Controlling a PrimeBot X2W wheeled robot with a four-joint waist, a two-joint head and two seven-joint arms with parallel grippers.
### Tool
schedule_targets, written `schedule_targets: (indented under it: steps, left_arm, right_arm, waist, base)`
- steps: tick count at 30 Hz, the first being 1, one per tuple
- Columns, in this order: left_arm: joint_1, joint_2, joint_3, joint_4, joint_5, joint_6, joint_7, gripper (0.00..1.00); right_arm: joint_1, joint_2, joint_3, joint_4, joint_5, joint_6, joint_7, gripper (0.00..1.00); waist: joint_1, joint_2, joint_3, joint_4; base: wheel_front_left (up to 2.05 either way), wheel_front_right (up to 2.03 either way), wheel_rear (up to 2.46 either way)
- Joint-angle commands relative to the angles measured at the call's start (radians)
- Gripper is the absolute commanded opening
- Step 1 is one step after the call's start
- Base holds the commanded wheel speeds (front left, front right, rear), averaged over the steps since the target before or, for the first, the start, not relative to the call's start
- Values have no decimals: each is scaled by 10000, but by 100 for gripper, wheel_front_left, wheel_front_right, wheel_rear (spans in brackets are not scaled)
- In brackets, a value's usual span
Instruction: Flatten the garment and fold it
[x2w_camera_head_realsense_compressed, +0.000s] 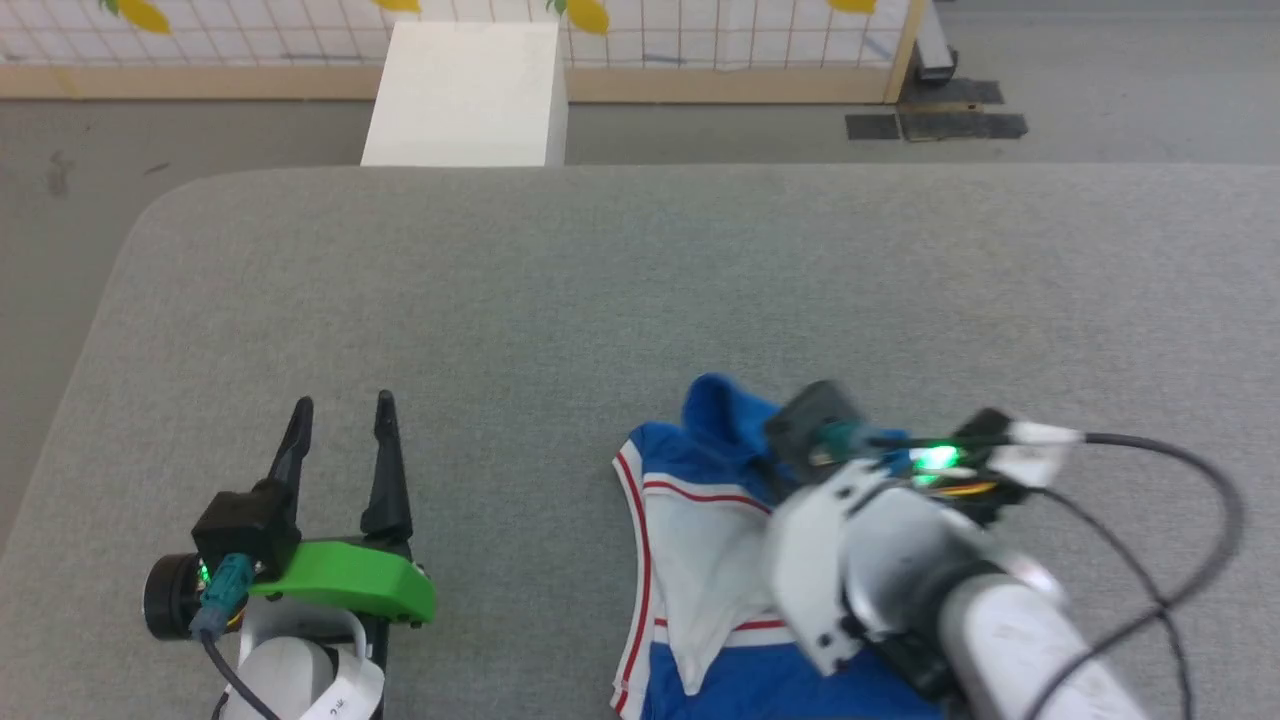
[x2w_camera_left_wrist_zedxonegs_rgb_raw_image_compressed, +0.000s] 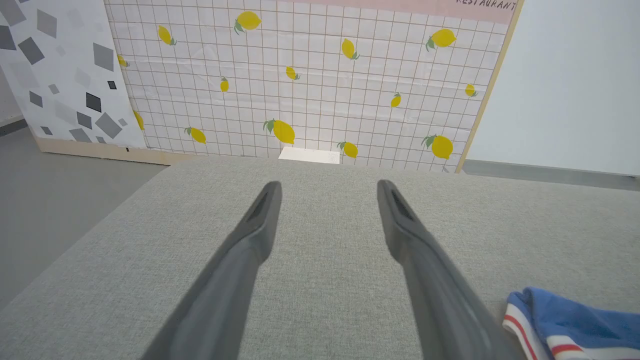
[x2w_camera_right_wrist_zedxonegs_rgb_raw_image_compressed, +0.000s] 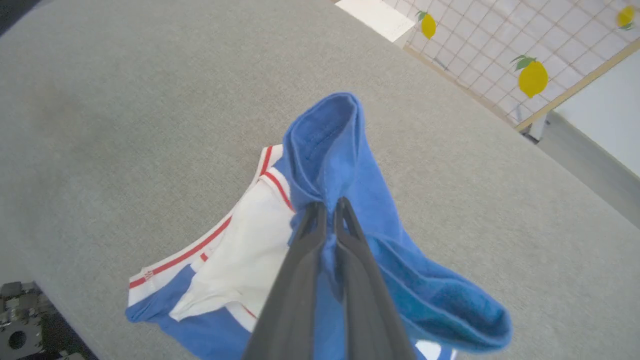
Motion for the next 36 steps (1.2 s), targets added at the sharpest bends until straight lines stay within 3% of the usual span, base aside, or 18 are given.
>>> schedule_targets:
  steps: [1, 9, 17, 18, 20, 21, 26, 30, 32, 36]
  left_arm:
    - [-184, -29, -69, -48, 70, 19, -45, 100]
    - [-373, -30, -325, -89, -68, 172, -45, 100]
    - [-336, -31, -465, -67, -163, 297, -45, 100]
    - [-317, -31, -461, -53, -173, 308, -45, 100]
    - [-257, -31, -438, -26, -192, 331, -45, 100]
    - [-225, -31, -425, -12, -200, 334, -45, 100]
    - [-35, -31, -281, -8, -223, 332, -45, 100]
    - [149, -31, -179, 34, -240, 294, -45, 100]
    - [349, -31, -115, 92, -274, 258, -45, 100]
    - [543, -31, -44, 114, -313, 222, -45, 100]
  right_arm:
    - [-278, 131, 223, 482, -74, -17, -248, 0]
    - [-1091, 619, 1203, 3689, -171, -17, -1189, 0]
    - [-1336, 730, 1657, 5674, 342, -17, -1464, 0]
    - [-1327, 735, 1698, 5772, 488, -17, -1463, 16]
    - [-1295, 742, 1801, 5853, 929, -17, -1483, 91]
    - [-1266, 744, 1779, 5771, 1274, -17, -1562, 100]
    - [-1227, 748, 1188, 4529, 2340, -17, -2712, 100]
    - [-911, 749, -145, 3259, 2696, -17, -4478, 100]
    - [-432, 749, -1268, 2296, 2191, -17, -6073, 100]
    - [298, 750, -2396, 1773, 1614, -17, -7164, 100]
  waist:
    - [0, 56, 234, 214]
    - [0, 56, 640, 576]
    - [0, 56, 628, 616]
    - [0, 56, 583, 584]
    - [0, 56, 462, 503]
    - [0, 56, 397, 457]
    - [0, 56, 40, 149]
    - [0, 56, -327, -122]
    - [0, 56, -711, -405]
    - [0, 56, -1057, -711]
  base:
    - [0, 0, 0]
    - [0, 0, 0]
    - [0, 0, 0]
    - [0, 0, 0]
    - [0, 0, 0]
    - [0, 0, 0]
    - [0, 0, 0]
    - [0, 0, 0]
    - [0, 0, 0]
    - [0, 0, 0]
